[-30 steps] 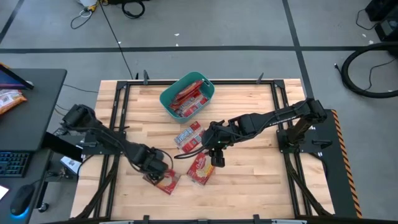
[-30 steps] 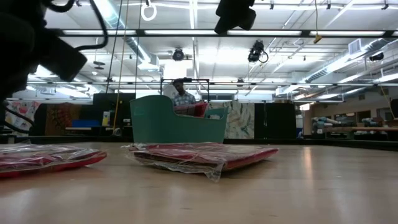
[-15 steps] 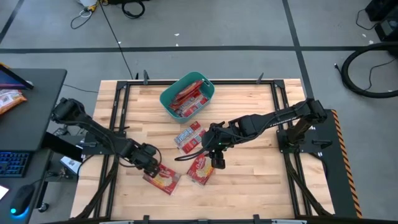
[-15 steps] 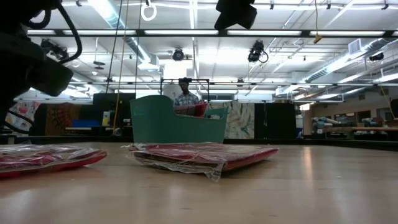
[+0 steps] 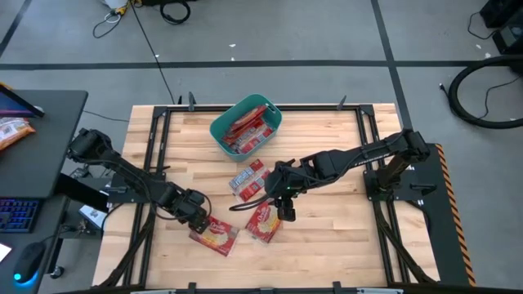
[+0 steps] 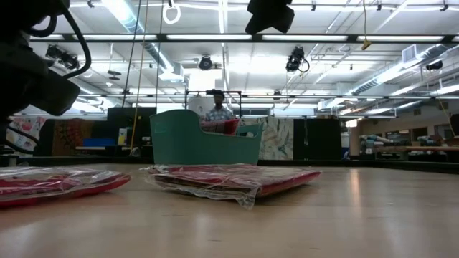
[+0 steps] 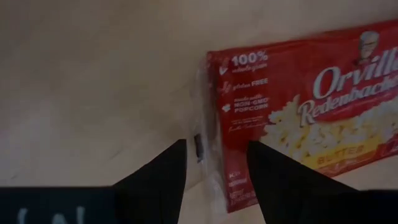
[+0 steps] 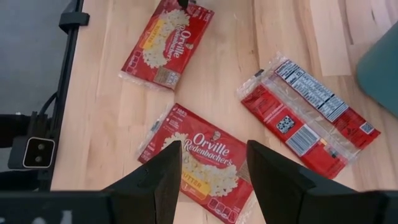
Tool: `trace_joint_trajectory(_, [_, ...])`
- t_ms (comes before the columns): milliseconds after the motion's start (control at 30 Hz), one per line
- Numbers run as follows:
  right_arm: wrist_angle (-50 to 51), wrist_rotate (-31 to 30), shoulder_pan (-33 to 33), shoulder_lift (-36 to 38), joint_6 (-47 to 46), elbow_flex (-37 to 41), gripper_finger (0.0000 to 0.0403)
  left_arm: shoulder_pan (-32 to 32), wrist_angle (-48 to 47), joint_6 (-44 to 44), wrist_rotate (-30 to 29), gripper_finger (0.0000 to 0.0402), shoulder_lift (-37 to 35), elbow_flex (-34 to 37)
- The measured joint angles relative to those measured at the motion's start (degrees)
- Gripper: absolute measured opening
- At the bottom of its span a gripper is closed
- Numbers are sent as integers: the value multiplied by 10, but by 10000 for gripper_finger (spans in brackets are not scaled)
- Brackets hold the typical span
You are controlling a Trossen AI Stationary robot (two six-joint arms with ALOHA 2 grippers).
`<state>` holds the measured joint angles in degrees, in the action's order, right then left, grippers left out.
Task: Sort popcorn bags into baskets
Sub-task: Put the red popcorn bag into the blue bin
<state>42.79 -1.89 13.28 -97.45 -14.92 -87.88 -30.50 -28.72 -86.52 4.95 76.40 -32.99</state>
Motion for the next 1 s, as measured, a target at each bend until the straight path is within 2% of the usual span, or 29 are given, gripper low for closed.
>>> trace_joint_trajectory(367, [-12,0,-5,0,19,0,185,-3,11,-30,8,172,2,0])
trace_joint_trajectory(633, [-11,0,-14,0,20,0,185,-5,52,-44,12,164,49,-3])
trace_joint_trajectory(800, [-11,-1,-15,0,21,0,185,-6,50,-48,11,116,54,-3])
trace_joint_trajectory(1000, [-11,-2,-15,0,27,0,185,-7,42,-53,10,17,52,-1])
